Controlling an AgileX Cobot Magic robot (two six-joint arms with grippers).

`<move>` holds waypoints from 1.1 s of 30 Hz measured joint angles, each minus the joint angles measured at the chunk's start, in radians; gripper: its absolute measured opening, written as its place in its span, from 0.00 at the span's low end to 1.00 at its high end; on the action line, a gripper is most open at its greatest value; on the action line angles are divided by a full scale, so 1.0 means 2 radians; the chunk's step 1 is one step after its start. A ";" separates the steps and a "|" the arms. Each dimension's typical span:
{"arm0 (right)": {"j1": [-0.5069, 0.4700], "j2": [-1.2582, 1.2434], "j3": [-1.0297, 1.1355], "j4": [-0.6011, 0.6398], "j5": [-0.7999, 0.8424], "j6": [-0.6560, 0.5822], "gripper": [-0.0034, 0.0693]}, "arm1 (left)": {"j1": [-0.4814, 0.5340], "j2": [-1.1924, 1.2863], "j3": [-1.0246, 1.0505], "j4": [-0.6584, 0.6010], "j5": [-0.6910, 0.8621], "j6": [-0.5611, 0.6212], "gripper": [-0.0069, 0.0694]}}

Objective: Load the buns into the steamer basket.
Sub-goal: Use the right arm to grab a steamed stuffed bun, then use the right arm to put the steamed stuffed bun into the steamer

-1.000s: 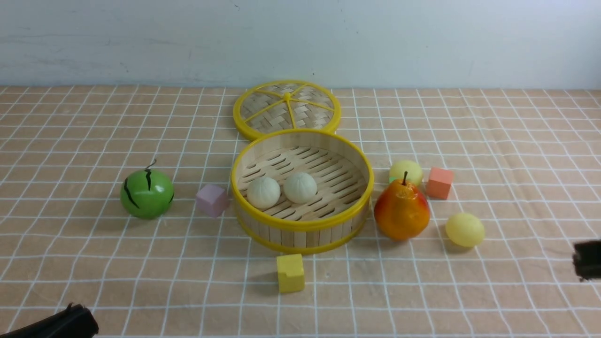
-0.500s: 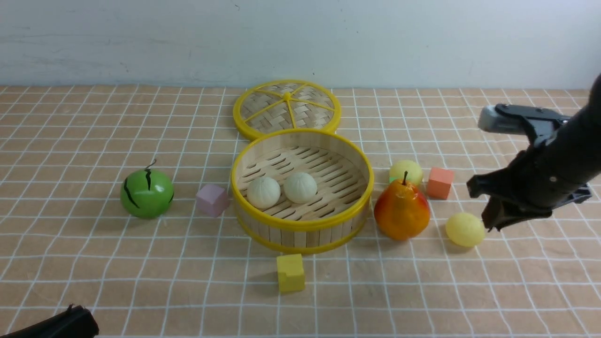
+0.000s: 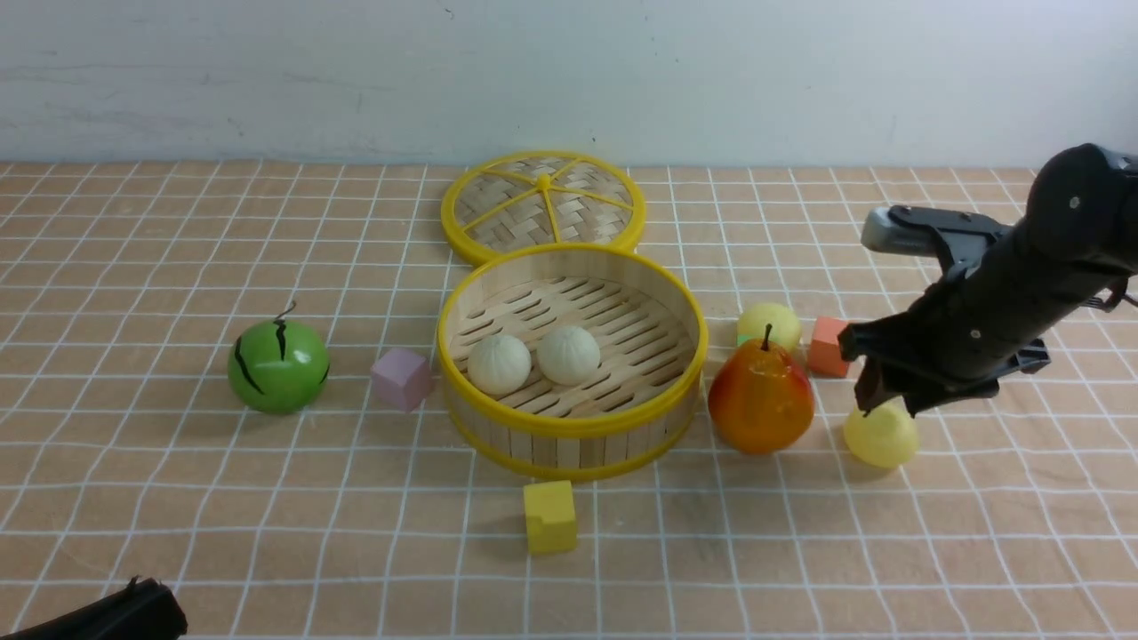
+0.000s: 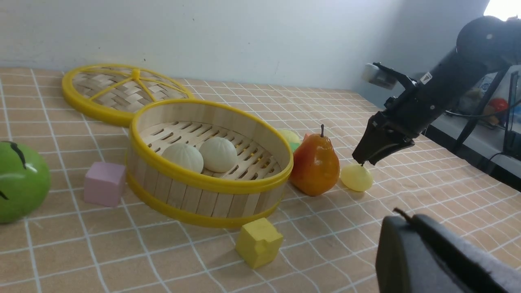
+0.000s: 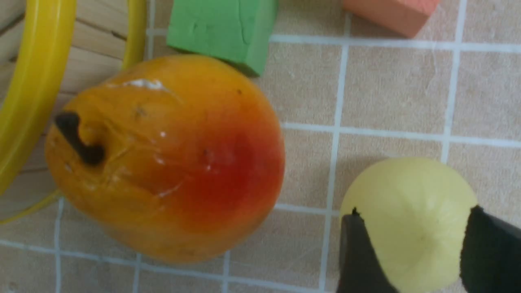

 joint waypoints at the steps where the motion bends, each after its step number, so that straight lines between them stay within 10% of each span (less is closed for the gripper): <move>1: 0.000 0.004 0.000 -0.003 -0.005 0.000 0.48 | 0.000 0.000 0.000 0.000 0.000 0.000 0.08; 17: 0.000 0.025 -0.001 -0.046 -0.016 -0.004 0.06 | 0.000 0.000 0.000 0.000 0.000 0.000 0.08; 33: 0.145 -0.001 -0.116 0.025 -0.075 -0.078 0.06 | 0.000 0.000 0.000 0.000 0.000 0.000 0.10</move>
